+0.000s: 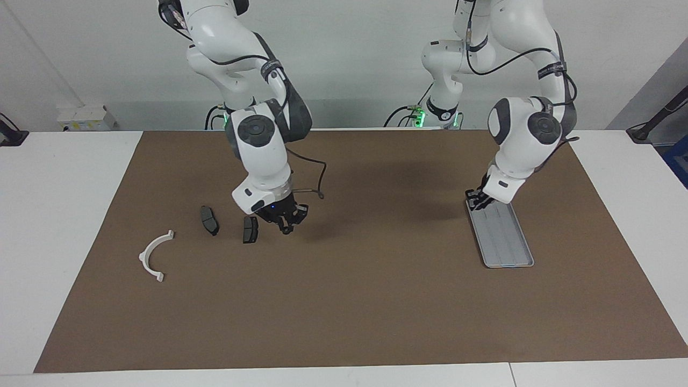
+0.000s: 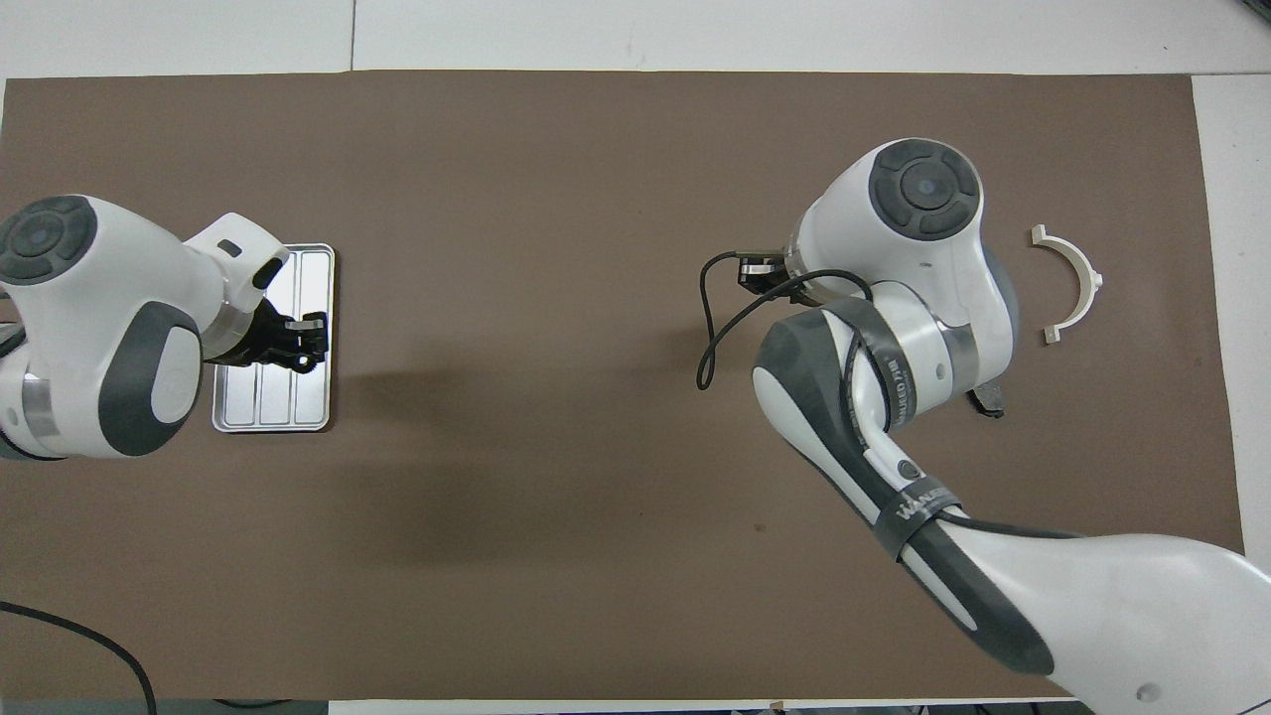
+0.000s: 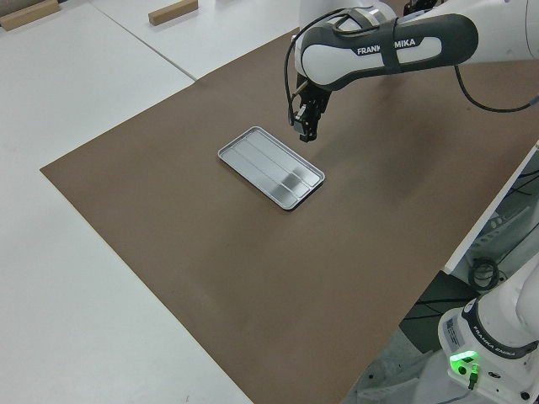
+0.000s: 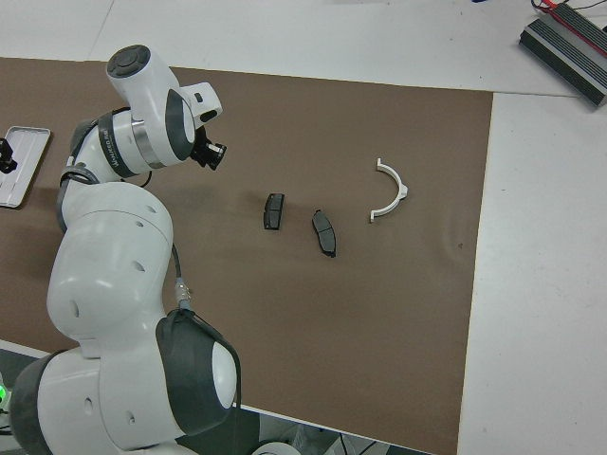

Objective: Pick bearing gear from pile to tray

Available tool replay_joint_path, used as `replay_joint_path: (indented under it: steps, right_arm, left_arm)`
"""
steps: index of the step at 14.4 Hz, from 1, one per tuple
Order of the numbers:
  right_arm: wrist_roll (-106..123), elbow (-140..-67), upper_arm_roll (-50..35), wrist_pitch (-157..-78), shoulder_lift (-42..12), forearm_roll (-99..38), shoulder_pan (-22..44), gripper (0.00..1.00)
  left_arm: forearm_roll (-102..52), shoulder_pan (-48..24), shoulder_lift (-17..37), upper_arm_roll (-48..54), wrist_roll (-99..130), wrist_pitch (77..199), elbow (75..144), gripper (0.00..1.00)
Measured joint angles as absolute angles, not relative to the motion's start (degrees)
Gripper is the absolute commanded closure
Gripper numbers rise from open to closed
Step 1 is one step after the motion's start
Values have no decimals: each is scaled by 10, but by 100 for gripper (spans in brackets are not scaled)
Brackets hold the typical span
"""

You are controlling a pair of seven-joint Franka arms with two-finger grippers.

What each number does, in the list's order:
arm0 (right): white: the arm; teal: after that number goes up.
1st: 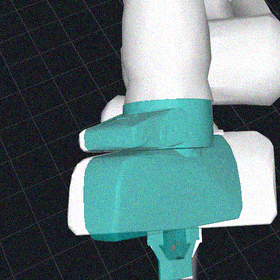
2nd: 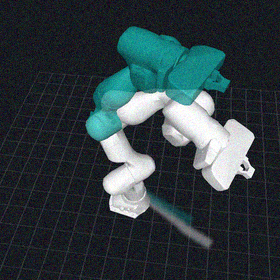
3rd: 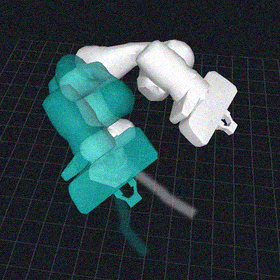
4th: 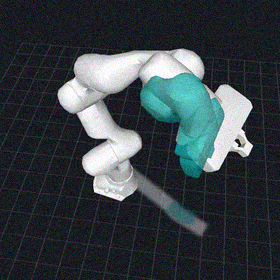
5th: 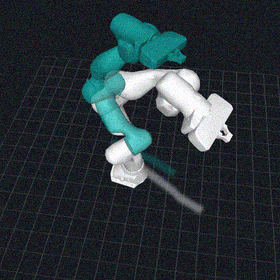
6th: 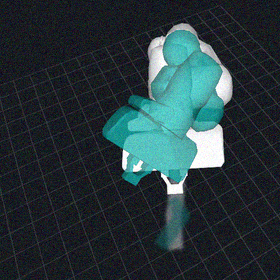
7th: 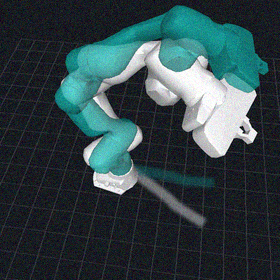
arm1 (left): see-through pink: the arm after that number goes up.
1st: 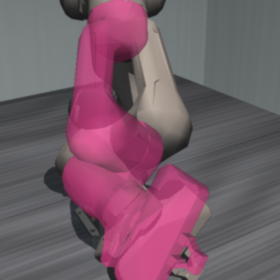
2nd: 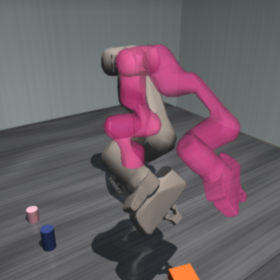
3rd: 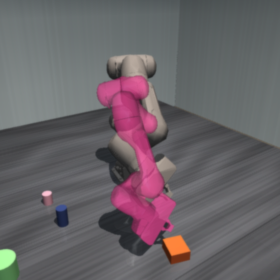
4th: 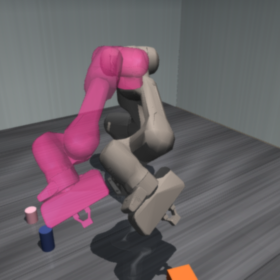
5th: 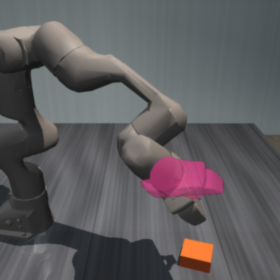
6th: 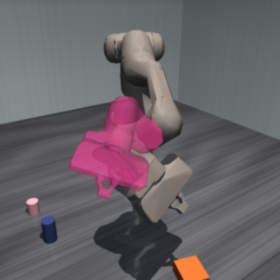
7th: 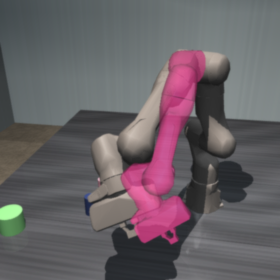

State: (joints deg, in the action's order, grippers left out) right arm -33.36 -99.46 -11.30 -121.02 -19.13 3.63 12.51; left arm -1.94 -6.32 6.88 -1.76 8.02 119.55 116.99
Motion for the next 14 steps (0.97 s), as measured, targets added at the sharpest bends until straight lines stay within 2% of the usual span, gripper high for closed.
replay_joint_path:
  steps: [4,8,14]
  right_arm:
    - [-488,-1003,-114,-1216,-195,77,217,100]
    - [-572,-1013,-114,-1256,-221,81,278,100]
    - [-589,-1024,-111,-1320,-265,85,289,100]
  left_arm:
    - [2,-42,78,-16,23,1231,1193,100]
    - [7,-14,91,-16,-13,1287,1226,100]
    - [8,5,92,-12,-25,1308,1249,100]
